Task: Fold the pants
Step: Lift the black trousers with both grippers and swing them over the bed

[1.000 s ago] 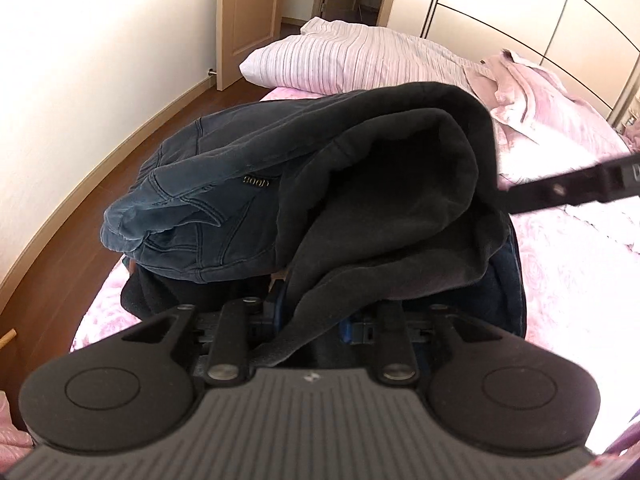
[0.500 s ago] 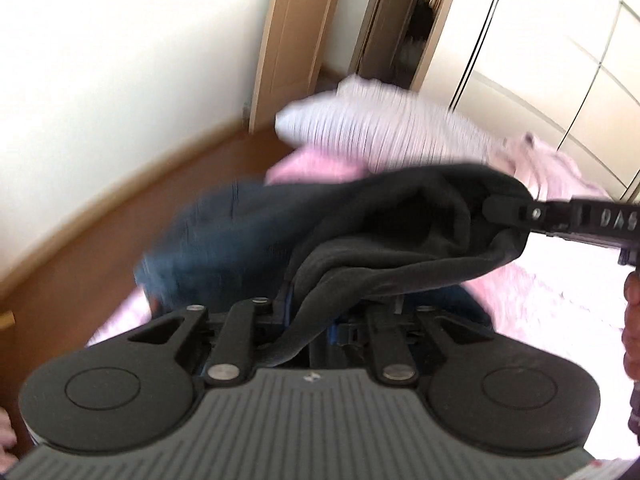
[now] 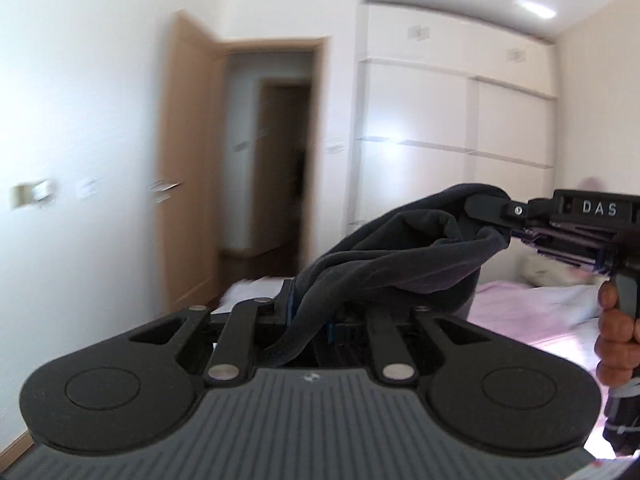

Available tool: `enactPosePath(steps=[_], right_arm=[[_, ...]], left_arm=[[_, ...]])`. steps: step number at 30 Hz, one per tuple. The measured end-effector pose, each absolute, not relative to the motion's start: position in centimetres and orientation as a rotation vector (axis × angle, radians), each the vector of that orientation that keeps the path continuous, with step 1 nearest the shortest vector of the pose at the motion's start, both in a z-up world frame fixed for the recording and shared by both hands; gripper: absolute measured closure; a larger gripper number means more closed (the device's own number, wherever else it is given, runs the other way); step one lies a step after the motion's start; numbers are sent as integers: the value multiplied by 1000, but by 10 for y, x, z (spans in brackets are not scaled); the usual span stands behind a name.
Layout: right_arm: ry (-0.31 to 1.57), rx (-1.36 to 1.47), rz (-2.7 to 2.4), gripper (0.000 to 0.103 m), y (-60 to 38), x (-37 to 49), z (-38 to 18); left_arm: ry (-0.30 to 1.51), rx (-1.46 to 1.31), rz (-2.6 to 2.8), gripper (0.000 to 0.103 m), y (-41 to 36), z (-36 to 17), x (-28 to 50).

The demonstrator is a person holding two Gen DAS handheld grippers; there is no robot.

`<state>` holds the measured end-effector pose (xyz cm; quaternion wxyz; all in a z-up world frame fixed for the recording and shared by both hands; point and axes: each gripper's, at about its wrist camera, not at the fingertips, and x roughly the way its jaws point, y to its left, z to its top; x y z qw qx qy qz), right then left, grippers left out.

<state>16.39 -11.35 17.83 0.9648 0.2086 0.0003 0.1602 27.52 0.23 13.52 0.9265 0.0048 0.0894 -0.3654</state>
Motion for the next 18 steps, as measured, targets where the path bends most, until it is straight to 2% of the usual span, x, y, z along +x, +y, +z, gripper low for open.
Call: enactPosePath(steps=[3,9,10,11,12,13,14,18], right_arm=[[-57,410,200,100,-165,111,190],[-74,370,-65,98,-253,12,185],[-45,374,-97,94,-267,-1,179],[1,377,-124,83,-277,-9,169],[74,375,-139,76,-288,-18,158],[181,366,-144,61,-297,-23,143],[275,361,-149,52,-302,-24,124],[622,380,-218,51,-325,-71,36]], left_arm=[[140,14,-867,92,-51,155,244],[177,-38,-1101,92,-163,162,181],[191,-35,-1133,92,-184,157,171],[214,-19,-1163,90,-204,150,161],[261,14,-1189,87,-226,140,154],[336,53,-1192,81,-247,124,150],[434,104,-1189,80,-269,107,143],[690,317,-1137,68,-317,24,103]])
